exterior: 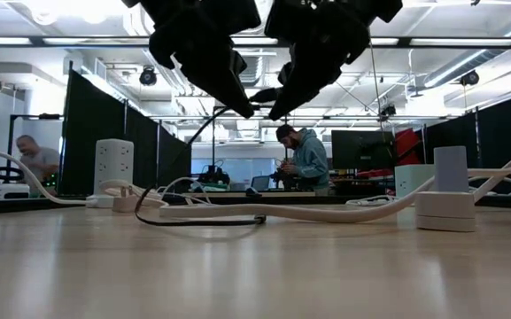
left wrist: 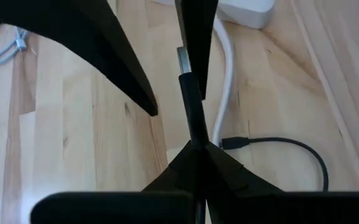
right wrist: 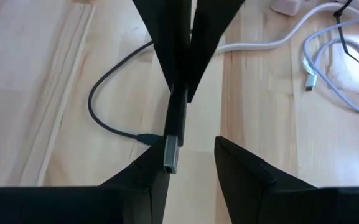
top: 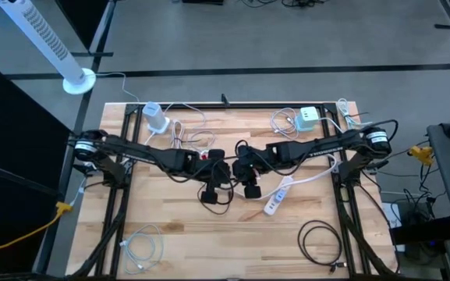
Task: Insert USB
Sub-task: Insert the left black charger cable into the purple charger adapter
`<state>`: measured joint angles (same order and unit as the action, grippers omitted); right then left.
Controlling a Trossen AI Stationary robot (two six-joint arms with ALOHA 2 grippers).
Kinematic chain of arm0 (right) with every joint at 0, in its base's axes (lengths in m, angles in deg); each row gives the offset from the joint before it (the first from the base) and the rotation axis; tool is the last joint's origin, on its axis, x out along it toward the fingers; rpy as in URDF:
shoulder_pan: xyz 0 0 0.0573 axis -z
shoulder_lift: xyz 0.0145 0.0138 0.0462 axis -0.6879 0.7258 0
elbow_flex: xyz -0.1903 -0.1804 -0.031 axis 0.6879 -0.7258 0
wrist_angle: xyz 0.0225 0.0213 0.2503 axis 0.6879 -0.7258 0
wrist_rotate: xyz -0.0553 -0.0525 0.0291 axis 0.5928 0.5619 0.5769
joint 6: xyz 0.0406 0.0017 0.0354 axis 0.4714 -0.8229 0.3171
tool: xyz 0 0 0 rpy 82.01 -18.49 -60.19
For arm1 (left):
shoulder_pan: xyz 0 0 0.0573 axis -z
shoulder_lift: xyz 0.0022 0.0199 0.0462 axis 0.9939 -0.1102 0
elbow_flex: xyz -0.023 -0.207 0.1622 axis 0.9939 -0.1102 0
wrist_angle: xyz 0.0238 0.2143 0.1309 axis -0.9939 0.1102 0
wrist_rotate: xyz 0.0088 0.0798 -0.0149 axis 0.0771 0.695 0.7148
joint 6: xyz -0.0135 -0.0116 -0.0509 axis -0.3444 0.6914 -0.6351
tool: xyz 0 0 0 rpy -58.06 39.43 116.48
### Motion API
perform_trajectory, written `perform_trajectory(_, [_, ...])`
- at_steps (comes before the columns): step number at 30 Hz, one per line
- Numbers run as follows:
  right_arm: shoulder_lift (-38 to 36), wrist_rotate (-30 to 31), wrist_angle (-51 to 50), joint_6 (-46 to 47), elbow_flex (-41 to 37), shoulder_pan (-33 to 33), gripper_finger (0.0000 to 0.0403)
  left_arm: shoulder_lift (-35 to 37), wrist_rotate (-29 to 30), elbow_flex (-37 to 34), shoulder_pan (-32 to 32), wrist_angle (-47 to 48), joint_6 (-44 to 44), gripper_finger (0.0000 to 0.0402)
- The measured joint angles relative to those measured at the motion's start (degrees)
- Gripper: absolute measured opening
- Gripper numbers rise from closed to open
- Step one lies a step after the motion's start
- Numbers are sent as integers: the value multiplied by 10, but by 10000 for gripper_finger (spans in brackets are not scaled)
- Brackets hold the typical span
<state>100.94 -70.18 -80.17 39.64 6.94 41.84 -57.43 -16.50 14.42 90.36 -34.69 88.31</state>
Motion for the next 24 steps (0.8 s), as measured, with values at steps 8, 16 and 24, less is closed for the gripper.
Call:
perform_trajectory(8, [-19,0,7,6,13,-2,92,0,3,-16,-1,4,-22,0])
perform_trajectory(16, [-6,1,28,31,13,-2,100,0,4,-21,-1,-12,-27,0])
perform_trajectory(24, [-3,1,25,29,12,-3,9,2,19,-22,0,-10,-28,0])
